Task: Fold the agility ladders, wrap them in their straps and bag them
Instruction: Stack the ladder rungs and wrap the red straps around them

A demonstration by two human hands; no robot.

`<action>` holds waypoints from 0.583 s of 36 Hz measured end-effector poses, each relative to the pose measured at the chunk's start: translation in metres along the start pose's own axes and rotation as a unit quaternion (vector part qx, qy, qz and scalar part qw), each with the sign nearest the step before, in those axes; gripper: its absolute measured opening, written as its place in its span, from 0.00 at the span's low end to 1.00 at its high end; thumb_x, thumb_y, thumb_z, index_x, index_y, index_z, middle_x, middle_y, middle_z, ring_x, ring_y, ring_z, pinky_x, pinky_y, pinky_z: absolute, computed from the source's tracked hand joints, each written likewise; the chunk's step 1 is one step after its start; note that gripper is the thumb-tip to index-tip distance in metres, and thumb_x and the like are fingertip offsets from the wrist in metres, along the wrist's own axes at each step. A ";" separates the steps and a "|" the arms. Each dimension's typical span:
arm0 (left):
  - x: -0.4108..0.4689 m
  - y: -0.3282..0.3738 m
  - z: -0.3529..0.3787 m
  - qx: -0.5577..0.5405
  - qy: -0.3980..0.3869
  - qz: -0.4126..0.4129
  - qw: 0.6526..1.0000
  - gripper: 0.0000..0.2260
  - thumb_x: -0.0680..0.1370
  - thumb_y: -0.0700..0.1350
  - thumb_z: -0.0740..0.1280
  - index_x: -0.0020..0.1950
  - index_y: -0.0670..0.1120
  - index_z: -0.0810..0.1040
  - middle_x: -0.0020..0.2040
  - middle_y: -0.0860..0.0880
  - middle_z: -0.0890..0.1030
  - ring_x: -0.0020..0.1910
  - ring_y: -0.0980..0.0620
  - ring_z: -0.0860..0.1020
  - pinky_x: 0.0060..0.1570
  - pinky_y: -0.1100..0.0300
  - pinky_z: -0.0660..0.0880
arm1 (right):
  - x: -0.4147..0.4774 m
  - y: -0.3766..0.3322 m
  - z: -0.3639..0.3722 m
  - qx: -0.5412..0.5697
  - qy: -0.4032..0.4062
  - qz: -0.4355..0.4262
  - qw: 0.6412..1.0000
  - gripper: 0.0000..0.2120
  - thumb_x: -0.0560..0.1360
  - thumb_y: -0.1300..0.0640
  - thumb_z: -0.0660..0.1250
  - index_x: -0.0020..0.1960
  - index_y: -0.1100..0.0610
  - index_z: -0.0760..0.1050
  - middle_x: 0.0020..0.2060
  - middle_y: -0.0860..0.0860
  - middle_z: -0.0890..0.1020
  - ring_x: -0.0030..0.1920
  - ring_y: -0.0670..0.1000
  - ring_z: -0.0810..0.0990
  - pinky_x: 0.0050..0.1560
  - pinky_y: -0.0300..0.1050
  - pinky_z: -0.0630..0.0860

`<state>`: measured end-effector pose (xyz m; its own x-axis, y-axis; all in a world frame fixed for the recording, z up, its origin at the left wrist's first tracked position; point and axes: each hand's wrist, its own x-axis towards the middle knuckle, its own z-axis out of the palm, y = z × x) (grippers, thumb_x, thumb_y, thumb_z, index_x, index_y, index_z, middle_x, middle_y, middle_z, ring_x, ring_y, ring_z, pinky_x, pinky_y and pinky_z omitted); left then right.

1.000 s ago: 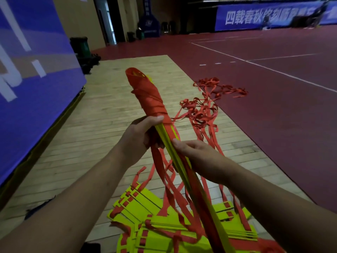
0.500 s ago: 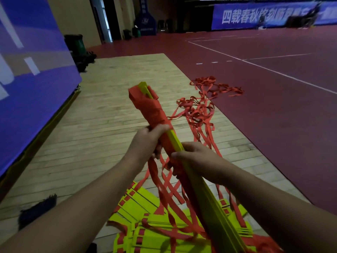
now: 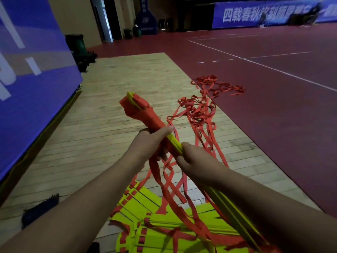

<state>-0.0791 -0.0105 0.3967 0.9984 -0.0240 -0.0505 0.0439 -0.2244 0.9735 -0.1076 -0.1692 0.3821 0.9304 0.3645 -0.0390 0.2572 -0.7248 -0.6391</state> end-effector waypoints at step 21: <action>0.016 0.006 -0.043 -0.027 -0.040 -0.051 0.998 0.20 0.80 0.58 0.62 0.43 0.41 0.75 0.26 0.45 0.72 0.26 0.42 0.77 0.34 0.55 0.77 | -0.005 0.007 -0.014 0.457 -0.146 0.011 0.877 0.18 0.78 0.68 0.68 0.66 0.65 0.70 0.48 0.67 0.83 0.41 0.63 0.83 0.45 0.58 0.82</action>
<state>-0.0617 0.0298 0.4117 0.9828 -0.0817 -0.1659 0.1494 -0.1774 0.9727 -0.1066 -0.1845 0.3883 0.7916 0.5870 -0.1695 -0.2019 -0.0106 -0.9794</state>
